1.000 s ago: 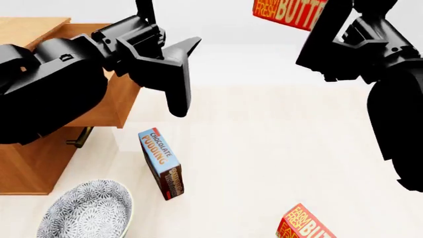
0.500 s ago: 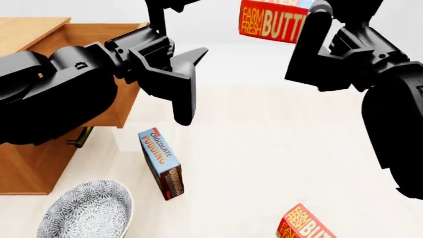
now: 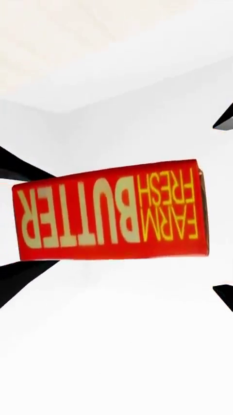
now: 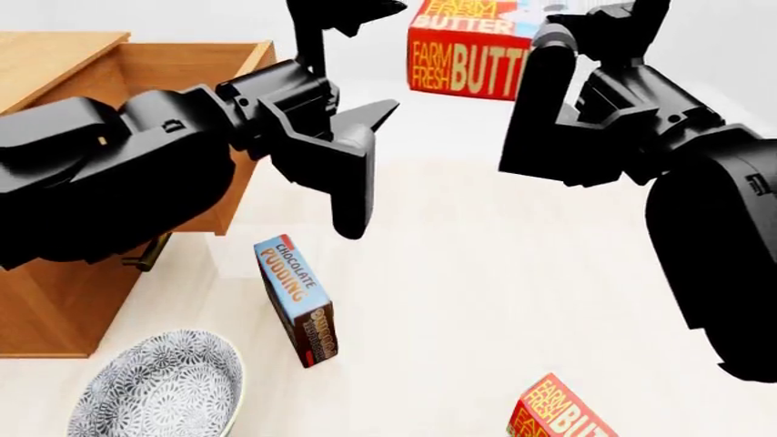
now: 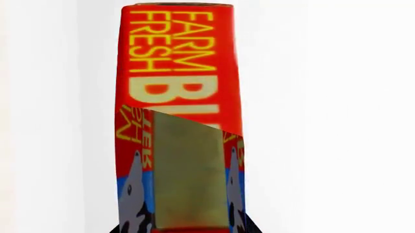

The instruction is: Put the butter at the front in the top drawer of the cabinet and close it.

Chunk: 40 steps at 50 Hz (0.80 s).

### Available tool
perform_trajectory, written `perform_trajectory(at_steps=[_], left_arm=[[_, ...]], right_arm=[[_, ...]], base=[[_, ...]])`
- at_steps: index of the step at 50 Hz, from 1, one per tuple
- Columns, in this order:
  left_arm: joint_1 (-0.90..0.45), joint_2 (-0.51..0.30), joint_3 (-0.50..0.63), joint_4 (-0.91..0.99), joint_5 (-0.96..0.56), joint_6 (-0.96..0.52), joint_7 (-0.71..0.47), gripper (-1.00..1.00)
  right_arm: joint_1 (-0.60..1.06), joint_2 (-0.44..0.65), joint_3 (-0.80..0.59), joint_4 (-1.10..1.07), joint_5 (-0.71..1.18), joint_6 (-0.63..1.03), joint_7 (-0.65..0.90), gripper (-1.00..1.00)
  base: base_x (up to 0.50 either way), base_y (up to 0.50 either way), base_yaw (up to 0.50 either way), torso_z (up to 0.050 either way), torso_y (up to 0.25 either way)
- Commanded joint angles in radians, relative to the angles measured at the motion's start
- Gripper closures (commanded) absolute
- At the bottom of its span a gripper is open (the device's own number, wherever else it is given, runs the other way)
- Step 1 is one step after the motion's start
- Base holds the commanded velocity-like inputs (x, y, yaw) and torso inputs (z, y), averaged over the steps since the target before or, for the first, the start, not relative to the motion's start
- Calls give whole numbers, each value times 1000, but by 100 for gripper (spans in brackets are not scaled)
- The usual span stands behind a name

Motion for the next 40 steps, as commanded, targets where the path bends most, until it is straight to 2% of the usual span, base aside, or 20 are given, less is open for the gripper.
perform_trajectory(at_steps=[1, 40], left_arm=[[11, 6, 1, 1, -4, 5, 8, -100], [22, 0, -15, -20, -10, 3, 13, -100]], right_arm=[[22, -7, 20, -10, -83, -20, 7, 100], [16, -12, 25, -64, -79, -13, -17, 100]], base=[[0, 0, 0, 0, 0], [0, 0, 0, 1, 1]])
